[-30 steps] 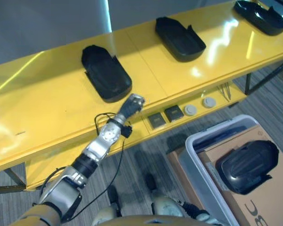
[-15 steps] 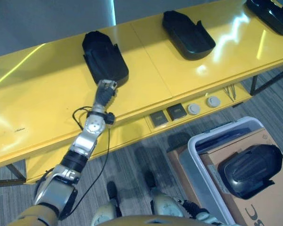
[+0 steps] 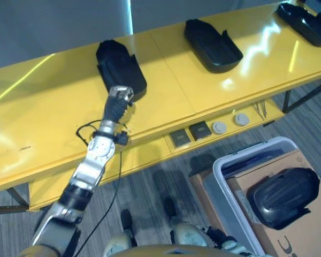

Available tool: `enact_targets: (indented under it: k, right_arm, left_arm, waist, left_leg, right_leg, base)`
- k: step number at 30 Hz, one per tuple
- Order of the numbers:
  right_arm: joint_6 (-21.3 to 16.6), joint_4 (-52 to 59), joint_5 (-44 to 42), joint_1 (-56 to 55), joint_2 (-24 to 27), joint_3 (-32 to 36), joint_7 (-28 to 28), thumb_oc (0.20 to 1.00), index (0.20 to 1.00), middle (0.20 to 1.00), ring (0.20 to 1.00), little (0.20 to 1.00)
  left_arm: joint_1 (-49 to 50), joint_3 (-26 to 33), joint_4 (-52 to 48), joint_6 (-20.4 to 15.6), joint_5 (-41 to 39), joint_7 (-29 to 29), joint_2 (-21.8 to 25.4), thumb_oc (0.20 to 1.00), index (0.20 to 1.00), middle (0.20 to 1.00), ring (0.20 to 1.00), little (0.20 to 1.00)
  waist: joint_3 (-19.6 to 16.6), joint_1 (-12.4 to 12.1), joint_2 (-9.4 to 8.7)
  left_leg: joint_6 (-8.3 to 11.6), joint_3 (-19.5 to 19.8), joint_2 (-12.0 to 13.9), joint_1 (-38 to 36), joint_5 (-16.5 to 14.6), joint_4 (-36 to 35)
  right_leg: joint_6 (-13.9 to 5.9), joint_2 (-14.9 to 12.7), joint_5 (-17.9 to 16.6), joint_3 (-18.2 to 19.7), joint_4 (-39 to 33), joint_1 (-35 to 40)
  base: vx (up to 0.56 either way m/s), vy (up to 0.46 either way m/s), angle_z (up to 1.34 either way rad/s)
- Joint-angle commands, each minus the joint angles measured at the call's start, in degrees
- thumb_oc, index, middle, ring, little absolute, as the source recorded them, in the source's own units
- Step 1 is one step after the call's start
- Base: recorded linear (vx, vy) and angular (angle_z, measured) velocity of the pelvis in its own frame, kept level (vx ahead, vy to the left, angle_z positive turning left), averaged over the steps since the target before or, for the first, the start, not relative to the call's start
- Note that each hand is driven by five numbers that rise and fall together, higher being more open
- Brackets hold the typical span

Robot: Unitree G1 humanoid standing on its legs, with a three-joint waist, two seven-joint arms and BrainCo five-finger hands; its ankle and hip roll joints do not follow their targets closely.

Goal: Move parts from the plastic box to the shelf.

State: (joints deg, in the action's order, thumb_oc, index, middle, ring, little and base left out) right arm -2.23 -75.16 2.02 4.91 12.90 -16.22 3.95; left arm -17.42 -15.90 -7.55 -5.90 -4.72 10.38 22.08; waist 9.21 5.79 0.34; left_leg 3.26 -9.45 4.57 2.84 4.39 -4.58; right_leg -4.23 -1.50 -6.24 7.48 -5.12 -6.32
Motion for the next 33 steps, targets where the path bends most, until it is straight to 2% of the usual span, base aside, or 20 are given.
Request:
enact_targets:
  k: [1, 7, 9, 14, 16, 17, 19, 20, 21, 22, 23, 24, 25, 26, 27, 28, 29, 31, 32, 33]
  right_arm:
    - [0.49, -2.26, -1.33, -1.82, -0.48, 0.22, -1.61, 1.000, 1.000, 1.000, 1.000, 1.000]
    - [0.53, -2.15, -2.32, -2.80, 0.16, 3.10, -2.01, 1.000, 1.000, 1.000, 1.000, 1.000]
    - [0.44, -2.05, -3.30, -4.01, 0.21, 4.10, -2.02, 1.000, 1.000, 1.000, 1.000, 1.000]
    - [0.67, -2.84, -5.62, -7.74, 0.86, 7.76, -2.15, 1.000, 1.000, 1.000, 1.000, 1.000]
    - [0.59, -2.68, -7.11, -8.68, 1.06, 9.07, -1.81, 1.000, 1.000, 1.000, 1.000, 1.000]
    - [0.67, -2.56, -7.79, -8.19, 1.03, 9.48, -1.59, 1.000, 1.000, 1.000, 1.000, 1.000]
    - [0.60, -1.59, -8.56, -7.03, 1.01, 9.98, -0.91, 1.000, 1.000, 1.000, 1.000, 1.000]
    - [0.53, -1.29, -8.76, -6.73, 0.77, 10.11, -0.53, 1.000, 1.000, 1.000, 1.000, 1.000]
    - [0.53, -1.02, -8.63, -6.51, 0.42, 10.04, -0.43, 1.000, 1.000, 1.000, 1.000, 1.000]
    - [0.45, -0.80, -8.45, -6.63, 0.29, 9.96, -0.41, 1.000, 1.000, 1.000, 1.000, 1.000]
    - [0.51, -0.61, -7.70, -7.00, 0.25, 9.64, -0.45, 1.000, 1.000, 1.000, 1.000, 1.000]
    - [0.53, -0.57, -7.69, -7.00, 0.24, 9.62, -0.45, 1.000, 1.000, 1.000, 1.000, 1.000]
    - [0.72, -1.12, -5.84, -7.50, 0.51, 9.09, -0.44, 1.000, 1.000, 1.000, 1.000, 1.000]
    - [0.82, -1.24, -5.05, -7.58, 0.56, 8.93, -0.41, 1.000, 1.000, 1.000, 1.000, 1.000]
    - [0.82, -1.23, -5.04, -7.61, 0.58, 8.91, -0.41, 1.000, 1.000, 1.000, 1.000, 1.000]
    - [0.80, -1.34, -4.44, -7.84, 0.62, 9.08, -0.11, 1.000, 1.000, 1.000, 1.000, 1.000]
    - [0.76, -1.44, -4.26, -8.04, 0.70, 9.14, -0.10, 1.000, 1.000, 1.000, 1.000, 1.000]
    - [0.74, -1.44, -4.24, -8.04, 0.79, 9.15, 0.07, 1.000, 1.000, 1.000, 1.000, 1.000]
    - [0.37, -0.75, -3.42, -8.02, 0.70, 8.16, 0.11, 1.000, 1.000, 1.000, 1.000, 1.000]
    - [0.38, -0.72, -3.42, -8.07, 0.72, 8.11, 0.11, 1.000, 1.000, 1.000, 1.000, 1.000]
  left_arm:
    - [2.09, 1.47, -2.96, -4.99, -2.82, -5.39, 2.37, 1.000, 1.000, 1.000, 1.000, 1.000]
    - [11.27, 2.37, -8.78, -5.47, -2.78, -7.69, 4.55, 1.000, 1.000, 1.000, 1.000, 1.000]
    - [11.34, 1.53, -8.70, -5.22, -3.63, -7.97, 4.44, 1.000, 1.000, 1.000, 1.000, 1.000]
    - [7.51, -0.19, -7.57, -4.83, 0.82, -7.73, 6.44, 1.000, 1.000, 1.000, 1.000, 1.000]
    - [5.93, -0.58, -6.44, -4.89, 1.89, -6.98, 6.48, 1.000, 1.000, 1.000, 1.000, 1.000]
    - [4.97, -0.80, -5.42, -4.94, 2.36, -6.27, 6.42, 1.000, 1.000, 1.000, 1.000, 1.000]
    - [3.98, -0.29, -4.00, -5.00, 2.46, -5.01, 6.66, 1.000, 1.000, 1.000, 1.000, 1.000]
    - [3.39, 0.21, -3.18, -5.09, 2.81, -4.37, 7.09, 1.000, 1.000, 1.000, 1.000, 1.000]
    - [2.63, 0.72, -2.46, -5.11, 3.62, -3.80, 7.62, 1.000, 1.000, 1.000, 1.000, 1.000]
    - [2.22, 0.95, -1.86, -4.83, 4.53, -3.61, 7.78, 1.000, 1.000, 1.000, 1.000, 1.000]
    - [2.45, 1.17, -1.87, -4.81, 4.51, -3.46, 7.78, 1.000, 1.000, 1.000, 1.000, 1.000]
    - [2.45, 1.20, -1.88, -4.81, 4.51, -3.46, 7.80, 1.000, 1.000, 1.000, 1.000, 1.000]
    - [3.46, 2.13, -1.79, -4.63, 5.18, -3.19, 7.82, 1.000, 1.000, 1.000, 1.000, 1.000]
    - [4.11, 2.78, -1.86, -4.56, 5.00, -2.97, 7.57, 1.000, 1.000, 1.000, 1.000, 1.000]
    - [4.17, 2.81, -1.90, -4.55, 5.00, -2.98, 7.55, 1.000, 1.000, 1.000, 1.000, 1.000]
    - [5.96, 3.95, -1.42, -4.63, 4.91, -2.67, 7.03, 1.000, 1.000, 1.000, 1.000, 1.000]
    - [6.39, 4.34, -1.44, -4.62, 5.11, -2.52, 6.98, 1.000, 1.000, 1.000, 1.000, 1.000]
    - [7.10, 5.09, -0.98, -4.66, 5.27, -1.98, 6.69, 1.000, 1.000, 1.000, 1.000, 1.000]
    - [8.52, 6.43, 1.03, -4.50, 5.72, -0.88, 6.03, 1.000, 1.000, 1.000, 1.000, 1.000]
    - [8.57, 6.45, 1.06, -4.53, 5.75, -0.87, 6.00, 1.000, 1.000, 1.000, 1.000, 1.000]
  waist:
    - [-4.39, -2.61, 0.04]
    - [-6.01, -3.78, 0.04]
    - [-6.23, -3.26, -0.28]
    - [-5.63, -0.61, -1.25]
    - [-4.72, 0.72, -1.94]
    - [-4.02, 1.36, -2.31]
    - [-2.83, 1.92, -3.01]
    - [-2.52, 1.18, -3.13]
    - [-2.68, -0.37, -2.97]
    - [-3.03, -0.87, -2.69]
    - [-3.00, -1.11, -2.55]
    - [-2.97, -1.17, -2.62]
    - [-3.08, -1.63, -2.72]
    - [-3.27, -2.06, -2.56]
    - [-3.20, -2.07, -2.58]
    - [-4.00, -2.58, -2.57]
    - [-4.41, -2.93, -2.65]
    - [-4.77, -3.25, -2.54]
    - [-5.38, -3.18, -2.07]
    - [-5.41, -3.23, -2.02]
  left_leg:
    - [0.58, 5.07, 0.45, 2.25, 1.77, -0.42]
    - [-0.50, 5.10, -0.69, -0.91, 0.37, -0.42]
    - [-1.00, 4.81, -1.27, -1.46, -0.18, -0.42]
    - [-2.12, 4.36, -2.59, -0.87, -1.30, -0.42]
    - [-2.56, 3.68, -3.15, -0.01, -1.73, -0.42]
    - [-2.77, 3.06, -3.35, 0.60, -1.86, -0.42]
    - [-2.81, 0.61, -2.54, 1.07, -2.08, -0.42]
    - [-2.72, -1.58, -1.49, 0.93, -2.01, -0.42]
    - [-2.43, -3.97, -0.20, 0.67, -1.66, -0.42]
    - [-2.43, -5.76, 0.59, 0.07, -1.82, -0.42]
    - [-2.44, -7.01, 1.15, -0.42, -1.48, -0.42]
    - [-2.42, -7.13, 1.16, -0.35, -1.25, -0.42]
    - [-2.51, -9.16, 1.60, -1.63, -1.34, -0.42]
    - [-2.58, -9.85, 1.91, -1.83, -1.12, -0.42]
    - [-2.58, -9.90, 1.88, -1.95, -1.15, -0.42]
    - [-2.03, -11.25, 2.46, -1.83, -0.50, -0.42]
    - [-1.94, -11.53, 2.51, -1.86, -0.21, -0.42]
    - [-1.60, -12.28, 2.84, -1.87, 0.44, -0.42]
    - [-0.55, -13.17, 4.45, -1.79, 1.74, -0.26]
    - [-0.48, -13.24, 4.55, -1.83, 1.78, -0.28]
  right_leg:
    - [-1.37, -0.76, 0.10, -2.72, 0.26, 2.47]
    - [-1.98, -1.38, 0.72, -2.57, 0.40, 5.03]
    - [-2.38, -1.79, 0.68, -2.18, 0.55, 5.38]
    - [-4.04, -3.28, 0.14, -1.33, 2.56, 3.57]
    - [-5.09, -3.71, -1.08, -0.13, 3.57, 1.33]
    - [-5.91, -3.77, -2.75, 0.91, 3.48, -0.16]
    - [-6.84, -3.18, -5.29, 1.48, 3.58, -2.94]
    - [-6.68, -3.44, -5.40, -1.91, 4.47, -4.18]
    - [-5.64, -4.51, -4.17, -7.64, 5.93, -4.44]
    - [-4.92, -5.31, -2.40, -11.86, 7.56, -3.47]
    - [-4.49, -5.52, -0.54, -13.72, 10.22, -2.60]
    - [-4.39, -5.51, -0.62, -13.63, 10.35, -2.78]
    - [-4.31, -5.96, 1.54, -14.71, 13.33, -0.96]
    - [-4.23, -6.83, 2.08, -15.84, 14.44, 0.09]
    - [-4.25, -6.87, 2.17, -15.79, 14.55, 0.13]
    - [-4.43, -8.48, 2.09, -17.27, 12.84, 2.95]
    - [-4.62, -8.63, 2.28, -17.42, 12.13, 3.93]
    - [-4.46, -8.55, 2.97, -17.99, 10.54, 4.87]
    - [-3.74, -7.09, 4.61, -17.24, 8.93, 5.37]
    - [-3.67, -6.98, 4.56, -17.18, 8.87, 5.39]
  base:
    - [0.03, -0.009, 0.13]
    - [-0.01, 0.030, 0.08]
    - [-0.02, 0.088, 0.07]
    - [-0.05, 0.137, 0.01]
    - [-0.13, 0.136, -0.09]
    - [-0.17, 0.120, -0.30]
    - [-0.18, 0.083, -0.52]
    - [-0.14, 0.041, -1.96]
    - [-0.08, 0.052, -2.78]
    - [-0.07, 0.053, -2.84]
    - [-0.04, 0.038, -1.36]
    - [-0.08, -0.002, -0.89]
    - [-0.11, -0.069, -0.74]
    - [-0.10, -0.063, -0.90]
    - [-0.13, -0.186, -0.53]
    - [-0.10, -0.170, -0.43]
    - [-0.10, -0.240, -0.28]
    - [-0.03, -0.199, -0.46]
    - [-0.03, -0.231, -0.59]
    - [-0.02, -0.343, -0.42]
